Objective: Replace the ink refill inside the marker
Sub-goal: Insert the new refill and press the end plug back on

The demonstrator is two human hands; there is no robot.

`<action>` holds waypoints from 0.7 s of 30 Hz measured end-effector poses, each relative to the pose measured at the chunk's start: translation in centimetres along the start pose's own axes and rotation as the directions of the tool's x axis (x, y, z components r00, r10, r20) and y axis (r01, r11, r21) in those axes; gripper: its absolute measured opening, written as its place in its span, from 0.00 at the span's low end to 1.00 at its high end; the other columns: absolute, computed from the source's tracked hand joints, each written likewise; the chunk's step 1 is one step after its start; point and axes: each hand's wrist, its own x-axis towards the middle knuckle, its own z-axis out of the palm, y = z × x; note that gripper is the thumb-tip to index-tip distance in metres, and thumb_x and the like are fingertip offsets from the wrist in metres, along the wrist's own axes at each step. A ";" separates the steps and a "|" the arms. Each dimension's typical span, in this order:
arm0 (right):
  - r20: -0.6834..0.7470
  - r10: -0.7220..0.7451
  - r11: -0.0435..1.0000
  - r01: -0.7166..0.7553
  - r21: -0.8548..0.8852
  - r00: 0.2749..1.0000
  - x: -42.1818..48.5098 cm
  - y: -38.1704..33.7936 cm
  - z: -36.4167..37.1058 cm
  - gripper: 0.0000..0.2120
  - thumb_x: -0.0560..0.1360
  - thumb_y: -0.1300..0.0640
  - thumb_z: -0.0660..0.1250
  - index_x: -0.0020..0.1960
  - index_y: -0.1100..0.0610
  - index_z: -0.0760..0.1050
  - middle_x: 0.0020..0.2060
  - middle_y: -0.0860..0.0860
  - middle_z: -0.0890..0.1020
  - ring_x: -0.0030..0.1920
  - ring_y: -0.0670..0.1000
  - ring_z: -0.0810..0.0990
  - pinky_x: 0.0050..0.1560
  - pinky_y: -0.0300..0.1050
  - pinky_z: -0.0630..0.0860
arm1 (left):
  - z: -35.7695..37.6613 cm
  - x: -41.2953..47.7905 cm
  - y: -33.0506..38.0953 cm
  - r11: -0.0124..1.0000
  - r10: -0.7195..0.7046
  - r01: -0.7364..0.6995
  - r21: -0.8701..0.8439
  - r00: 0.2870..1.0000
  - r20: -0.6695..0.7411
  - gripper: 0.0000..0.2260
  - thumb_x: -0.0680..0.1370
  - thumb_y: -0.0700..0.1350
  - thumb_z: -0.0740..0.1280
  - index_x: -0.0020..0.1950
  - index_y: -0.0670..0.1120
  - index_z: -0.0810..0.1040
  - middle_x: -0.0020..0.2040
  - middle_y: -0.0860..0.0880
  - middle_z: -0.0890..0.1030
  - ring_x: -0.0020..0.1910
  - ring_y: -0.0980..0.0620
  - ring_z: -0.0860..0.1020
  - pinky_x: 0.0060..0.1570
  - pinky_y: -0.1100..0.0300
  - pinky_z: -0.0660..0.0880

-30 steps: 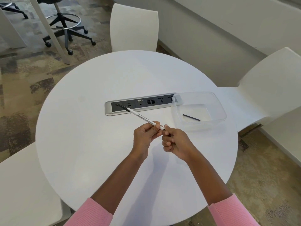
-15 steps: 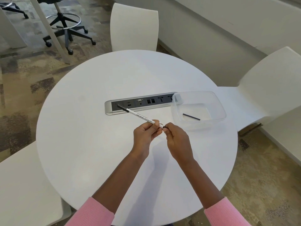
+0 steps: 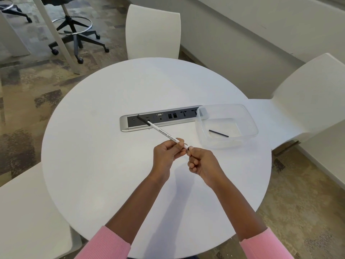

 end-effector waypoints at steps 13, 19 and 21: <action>0.154 -0.732 0.195 0.422 -0.885 0.663 -0.1 2.1 0.5 0.10 0.78 0.59 0.59 0.47 0.64 0.74 0.37 0.60 0.78 0.39 0.59 0.74 0.37 0.55 0.73 | -0.2 -0.3 -0.2 0.996 -0.054 0.048 -0.075 0.995 -0.080 0.04 0.75 0.37 0.66 0.44 0.39 0.80 0.30 0.53 0.83 0.32 0.59 0.81 0.36 0.70 0.77; -0.032 -0.639 0.569 0.444 -0.693 0.769 -0.2 2.3 0.5 0.13 0.76 0.63 0.60 0.34 0.65 0.70 0.26 0.54 0.72 0.30 0.52 0.68 0.32 0.43 0.62 | -0.1 -0.5 -0.5 0.999 -0.044 0.043 -0.024 0.998 -0.053 0.05 0.75 0.36 0.66 0.41 0.42 0.81 0.29 0.53 0.83 0.31 0.59 0.80 0.36 0.70 0.77; -0.136 -0.501 0.780 0.378 -0.499 0.855 -0.2 2.7 0.5 0.15 0.75 0.62 0.61 0.30 0.60 0.70 0.22 0.45 0.71 0.26 0.45 0.66 0.28 0.36 0.63 | -0.2 -0.6 -0.7 0.999 -0.047 0.047 0.003 0.999 -0.027 0.06 0.75 0.36 0.66 0.40 0.42 0.81 0.29 0.53 0.83 0.31 0.58 0.80 0.36 0.70 0.77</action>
